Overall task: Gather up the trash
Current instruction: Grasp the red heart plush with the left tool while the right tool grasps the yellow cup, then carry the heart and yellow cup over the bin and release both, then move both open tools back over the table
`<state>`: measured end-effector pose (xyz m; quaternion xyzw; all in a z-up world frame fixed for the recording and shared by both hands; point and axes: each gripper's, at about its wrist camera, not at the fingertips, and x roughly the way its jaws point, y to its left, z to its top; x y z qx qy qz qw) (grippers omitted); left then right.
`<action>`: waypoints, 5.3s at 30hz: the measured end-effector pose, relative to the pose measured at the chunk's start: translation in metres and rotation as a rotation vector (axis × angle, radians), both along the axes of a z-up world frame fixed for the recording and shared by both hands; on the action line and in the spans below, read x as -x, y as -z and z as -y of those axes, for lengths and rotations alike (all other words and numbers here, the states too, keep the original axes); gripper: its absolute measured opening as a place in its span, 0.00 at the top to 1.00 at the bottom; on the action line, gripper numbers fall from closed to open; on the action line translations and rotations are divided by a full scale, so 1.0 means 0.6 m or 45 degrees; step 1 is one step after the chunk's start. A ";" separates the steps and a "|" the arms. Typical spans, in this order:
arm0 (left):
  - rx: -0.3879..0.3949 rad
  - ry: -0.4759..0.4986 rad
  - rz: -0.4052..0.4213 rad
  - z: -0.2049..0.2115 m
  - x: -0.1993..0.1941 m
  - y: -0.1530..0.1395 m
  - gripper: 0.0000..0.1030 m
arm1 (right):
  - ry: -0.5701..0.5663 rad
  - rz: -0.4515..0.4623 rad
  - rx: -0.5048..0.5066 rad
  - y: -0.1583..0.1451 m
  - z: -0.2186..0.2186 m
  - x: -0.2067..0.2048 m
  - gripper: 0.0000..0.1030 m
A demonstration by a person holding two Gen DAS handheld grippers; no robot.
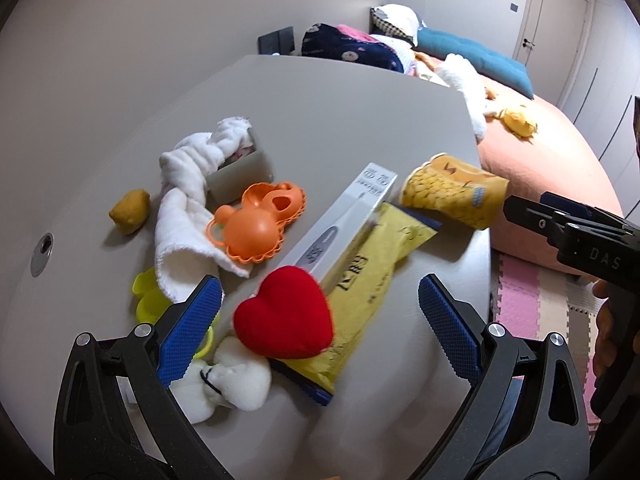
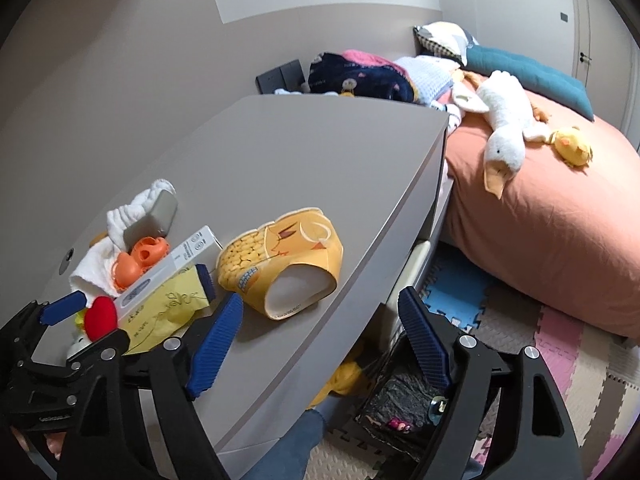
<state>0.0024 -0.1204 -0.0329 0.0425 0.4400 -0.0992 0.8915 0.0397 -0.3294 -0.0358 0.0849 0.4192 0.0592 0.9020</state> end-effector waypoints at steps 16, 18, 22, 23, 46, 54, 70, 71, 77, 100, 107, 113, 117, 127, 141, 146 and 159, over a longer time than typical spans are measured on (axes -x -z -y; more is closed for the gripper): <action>0.019 0.010 -0.057 -0.026 -0.017 0.024 0.54 | -0.043 -0.040 -0.067 0.039 -0.025 -0.064 0.18; 0.029 0.011 -0.054 -0.030 -0.017 0.024 0.54 | -0.058 -0.048 -0.112 0.043 -0.028 -0.071 0.18; 0.022 0.010 -0.041 -0.032 -0.017 0.025 0.54 | -0.073 -0.047 -0.134 0.045 -0.039 -0.082 0.18; 0.021 0.012 -0.039 -0.031 -0.017 0.024 0.54 | -0.074 -0.045 -0.128 0.045 -0.042 -0.084 0.18; 0.038 0.034 0.070 -0.023 0.004 -0.029 0.54 | -0.086 0.080 -0.107 -0.007 -0.038 -0.054 0.35; 0.037 0.089 0.109 0.018 0.015 -0.052 0.54 | -0.046 0.157 -0.106 -0.051 0.001 -0.019 0.35; 0.101 0.225 0.117 0.128 0.032 -0.061 0.54 | 0.101 0.199 -0.078 -0.077 0.117 0.058 0.35; 0.103 0.237 0.116 0.137 0.033 -0.061 0.54 | 0.114 0.201 -0.075 -0.078 0.125 0.063 0.35; 0.106 0.295 0.113 0.181 0.036 -0.063 0.54 | 0.185 0.207 -0.064 -0.081 0.170 0.085 0.35; 0.095 0.526 0.074 0.342 0.044 -0.053 0.54 | 0.404 0.220 -0.049 -0.080 0.311 0.162 0.34; 0.101 0.595 0.046 0.389 0.051 -0.045 0.54 | 0.467 0.209 -0.031 -0.075 0.348 0.186 0.34; 0.100 0.643 0.017 0.417 0.052 -0.034 0.54 | 0.511 0.188 -0.020 -0.067 0.371 0.196 0.34; 0.096 0.661 -0.007 0.433 0.051 -0.022 0.54 | 0.525 0.167 -0.012 -0.058 0.378 0.194 0.34; -0.008 0.596 -0.054 0.450 0.029 0.003 0.06 | 0.579 0.093 0.053 -0.035 0.382 0.166 0.19; 0.046 0.545 -0.130 0.408 0.006 0.019 0.06 | 0.530 0.082 0.045 -0.027 0.363 0.154 0.19; 0.046 0.509 -0.076 0.386 0.007 0.009 0.06 | 0.509 0.088 0.045 -0.031 0.345 0.147 0.19; 0.020 0.436 -0.012 0.293 0.008 -0.020 0.06 | 0.388 0.108 0.042 -0.044 0.254 0.114 0.19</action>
